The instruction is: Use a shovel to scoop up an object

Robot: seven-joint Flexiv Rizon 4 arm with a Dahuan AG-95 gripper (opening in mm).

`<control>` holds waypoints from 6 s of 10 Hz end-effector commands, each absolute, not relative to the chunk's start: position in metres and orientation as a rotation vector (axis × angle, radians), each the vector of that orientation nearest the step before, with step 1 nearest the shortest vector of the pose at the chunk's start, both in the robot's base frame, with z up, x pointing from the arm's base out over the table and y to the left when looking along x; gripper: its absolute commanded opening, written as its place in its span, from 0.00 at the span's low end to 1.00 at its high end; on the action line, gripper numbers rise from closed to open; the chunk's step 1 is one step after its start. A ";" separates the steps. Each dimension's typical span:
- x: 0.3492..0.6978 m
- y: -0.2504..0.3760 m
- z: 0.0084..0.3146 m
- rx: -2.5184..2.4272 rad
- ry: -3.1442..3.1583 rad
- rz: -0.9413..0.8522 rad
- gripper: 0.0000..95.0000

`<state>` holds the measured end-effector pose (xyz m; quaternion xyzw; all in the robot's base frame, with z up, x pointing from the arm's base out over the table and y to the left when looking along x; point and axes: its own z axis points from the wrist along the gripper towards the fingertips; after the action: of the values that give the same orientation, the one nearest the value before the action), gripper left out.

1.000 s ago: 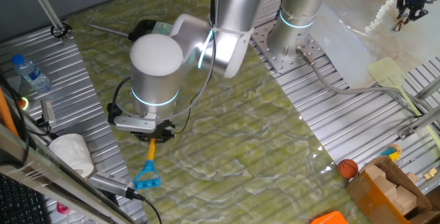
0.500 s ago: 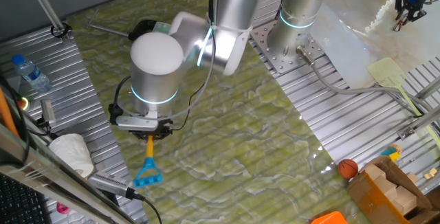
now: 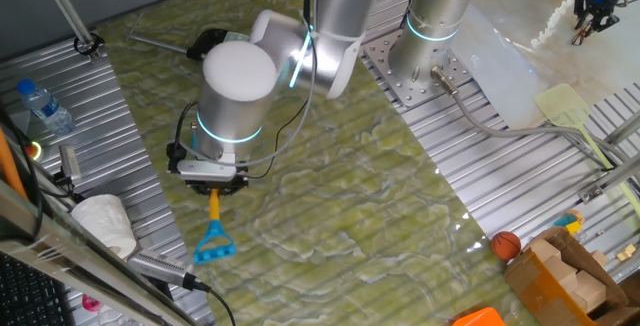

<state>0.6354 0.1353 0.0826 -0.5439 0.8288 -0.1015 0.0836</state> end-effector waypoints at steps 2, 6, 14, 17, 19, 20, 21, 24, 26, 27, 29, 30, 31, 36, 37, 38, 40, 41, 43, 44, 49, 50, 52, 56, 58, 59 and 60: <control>0.637 0.129 0.083 -1.642 2.450 -0.320 0.00; 0.637 0.120 0.083 -1.662 2.431 -0.356 0.00; 0.636 0.101 0.080 -1.686 2.392 -0.385 0.00; 0.635 0.095 0.079 -1.684 2.390 -0.384 0.00; 0.635 0.095 0.077 -1.645 2.418 -0.374 0.00; 0.635 0.094 0.076 -1.631 2.429 -0.370 0.00; 0.635 0.094 0.076 -1.610 2.447 -0.365 0.00; 0.635 0.089 0.077 -1.597 2.473 -0.377 0.00; 0.634 0.082 0.076 -1.592 2.477 -0.377 0.00; 0.633 0.080 0.075 -1.591 2.476 -0.376 0.00; 0.633 0.076 0.073 -1.565 2.480 -0.362 0.00; 0.633 0.076 0.073 -1.563 2.487 -0.365 0.00; 0.633 0.075 0.073 -1.561 2.491 -0.367 0.00; 0.631 0.069 0.076 -1.542 2.564 -0.344 0.00; 0.631 0.068 0.076 -1.539 2.573 -0.338 0.00; 0.630 0.068 0.075 -1.536 2.583 -0.334 0.00; 0.629 0.067 0.073 -1.526 2.604 -0.334 0.00; 0.629 0.066 0.072 -1.529 2.610 -0.333 0.00; 0.629 0.066 0.070 -1.536 2.614 -0.334 0.00; 0.629 0.065 0.068 -1.542 2.627 -0.347 0.00; 0.630 0.066 0.066 -1.549 2.659 -0.344 0.00; 0.633 0.067 0.068 -1.545 2.661 -0.343 0.00; 0.640 0.071 0.073 -1.543 2.688 -0.349 0.00; 0.646 0.074 0.080 -1.465 2.777 -0.343 0.00; 0.646 0.075 0.083 -1.284 2.907 -0.311 0.00; 0.646 0.077 0.086 -1.215 2.963 -0.297 0.00; 0.646 0.078 0.088 -1.163 3.000 -0.283 0.00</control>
<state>0.6458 0.0766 0.0858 -0.3964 0.9125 -0.0959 -0.0314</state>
